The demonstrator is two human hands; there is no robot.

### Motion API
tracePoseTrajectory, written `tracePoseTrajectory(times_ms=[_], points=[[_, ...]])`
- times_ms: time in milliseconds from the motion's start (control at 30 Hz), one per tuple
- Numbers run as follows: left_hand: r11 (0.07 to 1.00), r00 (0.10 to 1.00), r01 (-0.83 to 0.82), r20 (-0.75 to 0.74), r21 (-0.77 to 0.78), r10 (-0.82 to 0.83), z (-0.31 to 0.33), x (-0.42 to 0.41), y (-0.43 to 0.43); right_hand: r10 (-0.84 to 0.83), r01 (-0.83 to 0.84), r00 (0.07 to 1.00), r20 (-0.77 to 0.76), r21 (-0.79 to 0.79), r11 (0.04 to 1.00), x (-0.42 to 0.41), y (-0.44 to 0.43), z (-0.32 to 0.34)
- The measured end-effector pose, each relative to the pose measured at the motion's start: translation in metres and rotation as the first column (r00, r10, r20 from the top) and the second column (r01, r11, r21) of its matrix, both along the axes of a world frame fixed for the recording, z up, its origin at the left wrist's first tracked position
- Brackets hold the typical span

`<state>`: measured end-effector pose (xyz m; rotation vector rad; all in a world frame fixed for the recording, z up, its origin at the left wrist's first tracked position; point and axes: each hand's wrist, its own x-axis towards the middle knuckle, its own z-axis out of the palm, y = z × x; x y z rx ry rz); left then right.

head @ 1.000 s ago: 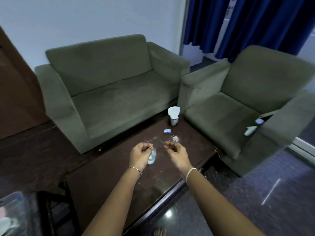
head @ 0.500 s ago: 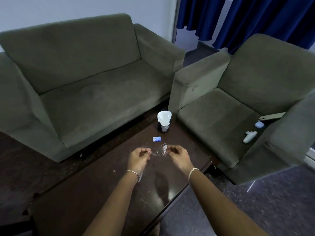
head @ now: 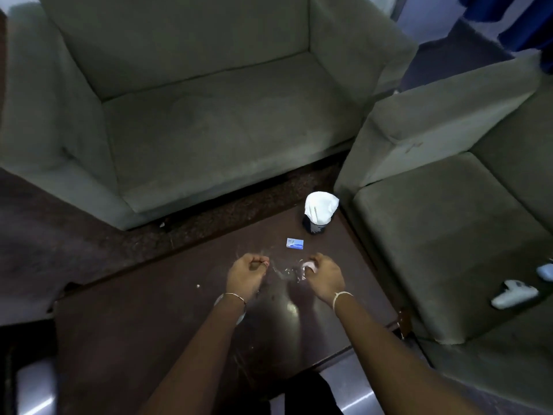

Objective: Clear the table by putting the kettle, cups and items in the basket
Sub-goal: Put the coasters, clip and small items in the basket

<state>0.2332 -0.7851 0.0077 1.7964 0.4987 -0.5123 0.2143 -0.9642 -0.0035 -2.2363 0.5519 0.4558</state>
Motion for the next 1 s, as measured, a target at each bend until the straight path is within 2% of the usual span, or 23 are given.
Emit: tracePoseTrajectory(times_ms=[200, 300, 433, 500, 600, 767, 833, 1000], points=[[0.996, 0.995, -0.065, -0.075, 0.057, 0.069, -0.046, 0.020, -0.028, 0.355, -0.362, 0.932, -0.071, -0.125, 0.924, 0.046, -0.033, -0.053], [0.995, 0.990, -0.090, -0.105, 0.044, 0.094, -0.072, 0.029, -0.040, 0.558, -0.565, 0.825, -0.089, -0.182, 0.805, 0.065, -0.038, -0.083], [0.990, 0.983, -0.137, -0.121, 0.035, 0.140, -0.096, 0.032, -0.054, 0.727, -0.766, 0.641, -0.245, -0.266, 0.585, 0.082, -0.043, -0.127], [0.987, 0.979, -0.151, -0.129, 0.051, 0.156, -0.105, 0.031, -0.058, 0.773, -0.820, 0.566, -0.287, -0.294, 0.491, 0.088, -0.043, -0.143], [0.983, 0.970, -0.180, -0.160, 0.042, 0.184, -0.116, 0.026, -0.062, 0.810, -0.841, 0.521, -0.268, -0.321, 0.435, 0.096, -0.037, -0.157], [0.978, 0.963, -0.199, -0.173, 0.057, 0.206, -0.125, 0.023, -0.063, 0.837, -0.819, 0.517, -0.180, -0.390, 0.421, 0.108, -0.031, -0.163], [0.977, 0.960, -0.208, -0.182, 0.040, 0.211, -0.123, 0.023, -0.065, 0.830, -0.798, 0.542, -0.131, -0.391, 0.459, 0.111, -0.030, -0.162], [0.971, 0.957, -0.238, -0.170, 0.011, 0.236, -0.110, 0.024, -0.067, 0.650, -0.635, 0.760, -0.007, -0.221, 0.740, 0.105, -0.031, -0.159]])
